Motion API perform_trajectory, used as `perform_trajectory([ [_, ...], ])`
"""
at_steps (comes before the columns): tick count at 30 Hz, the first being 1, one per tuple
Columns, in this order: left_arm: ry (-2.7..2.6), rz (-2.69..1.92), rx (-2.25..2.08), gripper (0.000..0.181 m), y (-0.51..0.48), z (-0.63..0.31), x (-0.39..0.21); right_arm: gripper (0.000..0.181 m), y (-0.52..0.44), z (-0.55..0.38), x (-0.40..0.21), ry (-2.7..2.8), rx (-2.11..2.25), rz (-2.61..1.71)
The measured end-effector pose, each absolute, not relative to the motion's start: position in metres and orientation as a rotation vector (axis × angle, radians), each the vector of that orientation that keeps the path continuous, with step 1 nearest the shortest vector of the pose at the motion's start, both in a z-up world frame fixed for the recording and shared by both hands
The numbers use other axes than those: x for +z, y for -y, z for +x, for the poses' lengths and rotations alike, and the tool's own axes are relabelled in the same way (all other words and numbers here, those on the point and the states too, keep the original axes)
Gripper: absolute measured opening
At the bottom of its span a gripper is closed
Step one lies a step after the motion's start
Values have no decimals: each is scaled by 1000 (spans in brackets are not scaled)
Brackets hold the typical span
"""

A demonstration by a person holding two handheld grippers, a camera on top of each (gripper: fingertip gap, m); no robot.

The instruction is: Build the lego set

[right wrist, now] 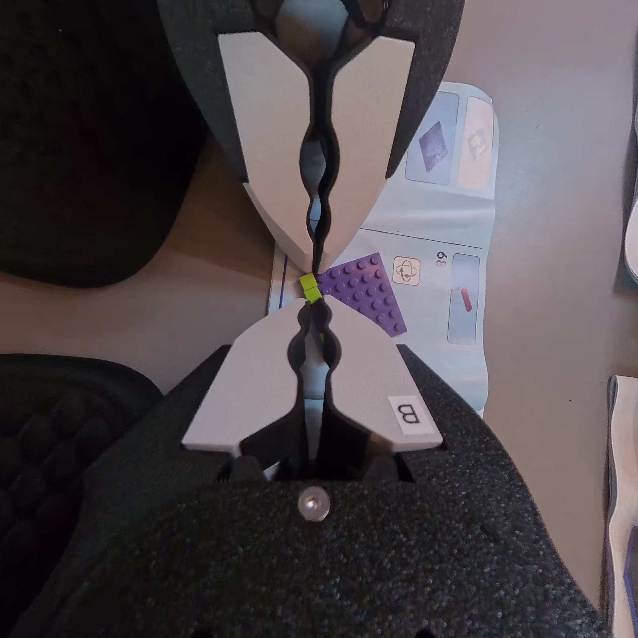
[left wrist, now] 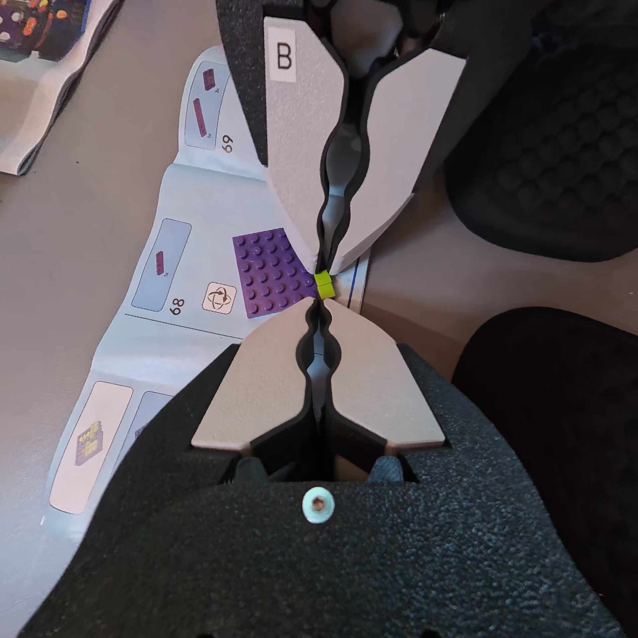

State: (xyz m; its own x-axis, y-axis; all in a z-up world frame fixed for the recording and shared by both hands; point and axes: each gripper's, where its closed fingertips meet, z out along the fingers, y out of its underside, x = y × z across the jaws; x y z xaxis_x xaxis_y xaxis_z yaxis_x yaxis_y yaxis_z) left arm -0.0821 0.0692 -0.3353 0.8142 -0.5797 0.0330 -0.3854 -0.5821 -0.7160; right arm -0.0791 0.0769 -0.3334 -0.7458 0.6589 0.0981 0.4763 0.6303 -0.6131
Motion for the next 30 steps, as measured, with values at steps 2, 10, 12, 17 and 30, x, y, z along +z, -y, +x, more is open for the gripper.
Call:
perform_trajectory([
  [2, -681, -2277, -361, 0, -69, -82, -335, 4, -77, -79, -333, 2548, 822, -912],
  [10, -645, -2357, -379, 0, -69, -82, -335, 4, -77, -79, -333, 2554, 806, -934],
  [12, -652, -2356, -366, 0, -69, -82, -335, 4, -77, -79, -333, 2543, 804, -972],
  [17, -647, -2334, -364, 0, -68, -80, -335, 5, -77, -79, -334, 2431, 784, -1163],
  [30, -664, -2319, -377, 0, -70, -81, -336, 7, -78, -81, -334, 2130, 739, -1490],
])
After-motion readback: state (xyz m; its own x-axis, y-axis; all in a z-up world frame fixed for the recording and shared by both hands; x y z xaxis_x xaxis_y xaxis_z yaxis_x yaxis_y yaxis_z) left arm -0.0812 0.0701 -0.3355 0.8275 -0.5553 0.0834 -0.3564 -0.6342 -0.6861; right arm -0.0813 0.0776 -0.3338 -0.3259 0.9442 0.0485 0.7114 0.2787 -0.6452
